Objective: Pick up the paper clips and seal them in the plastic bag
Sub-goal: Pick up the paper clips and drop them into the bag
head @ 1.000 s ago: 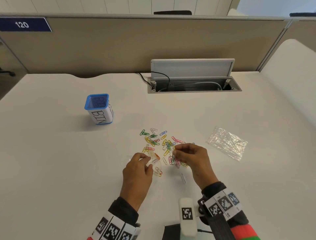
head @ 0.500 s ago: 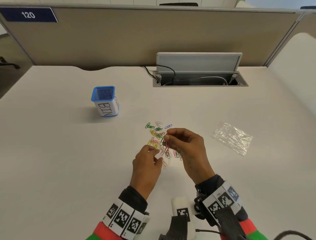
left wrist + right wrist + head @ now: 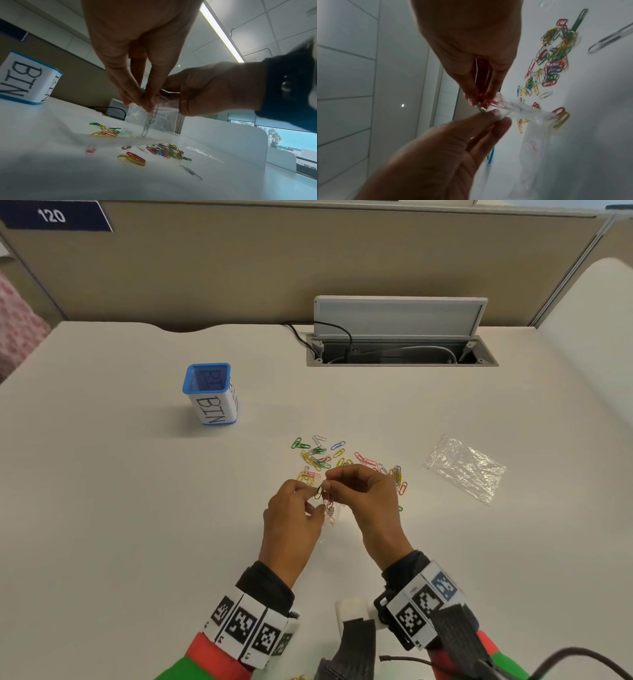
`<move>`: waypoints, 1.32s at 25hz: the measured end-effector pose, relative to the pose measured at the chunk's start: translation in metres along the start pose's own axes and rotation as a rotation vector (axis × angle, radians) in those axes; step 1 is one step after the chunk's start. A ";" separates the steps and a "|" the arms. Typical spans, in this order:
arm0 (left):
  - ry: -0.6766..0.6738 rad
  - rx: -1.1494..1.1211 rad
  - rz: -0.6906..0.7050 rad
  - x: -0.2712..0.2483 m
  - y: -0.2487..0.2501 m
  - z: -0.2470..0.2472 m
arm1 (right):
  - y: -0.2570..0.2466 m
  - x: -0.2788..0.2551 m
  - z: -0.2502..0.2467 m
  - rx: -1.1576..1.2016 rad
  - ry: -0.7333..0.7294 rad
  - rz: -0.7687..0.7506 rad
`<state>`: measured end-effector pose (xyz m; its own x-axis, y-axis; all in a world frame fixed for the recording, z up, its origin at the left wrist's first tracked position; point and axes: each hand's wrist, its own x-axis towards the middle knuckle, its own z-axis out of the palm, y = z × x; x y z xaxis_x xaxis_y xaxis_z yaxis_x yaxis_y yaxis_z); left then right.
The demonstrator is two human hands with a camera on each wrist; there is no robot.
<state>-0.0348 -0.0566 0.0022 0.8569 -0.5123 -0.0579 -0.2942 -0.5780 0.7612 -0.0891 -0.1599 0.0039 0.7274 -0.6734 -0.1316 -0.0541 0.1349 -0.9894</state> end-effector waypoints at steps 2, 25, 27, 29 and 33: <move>0.001 -0.005 -0.003 -0.001 0.000 0.000 | 0.007 0.001 -0.002 -0.151 0.025 -0.039; 0.088 -0.102 0.001 0.010 -0.033 -0.026 | 0.050 0.009 0.000 -1.064 -0.204 -0.091; 0.104 -0.025 0.038 0.009 -0.030 -0.026 | 0.050 0.010 0.002 -1.089 -0.204 -0.130; 0.093 0.003 0.043 0.009 -0.029 -0.024 | 0.050 0.010 0.003 -1.082 -0.205 -0.113; 0.031 0.025 0.011 0.008 -0.030 -0.016 | 0.050 0.013 -0.002 -1.021 -0.188 0.000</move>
<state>-0.0120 -0.0332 -0.0105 0.8662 -0.4988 -0.0290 -0.3137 -0.5881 0.7455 -0.0840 -0.1631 -0.0474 0.8175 -0.5376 -0.2068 -0.5445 -0.6042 -0.5818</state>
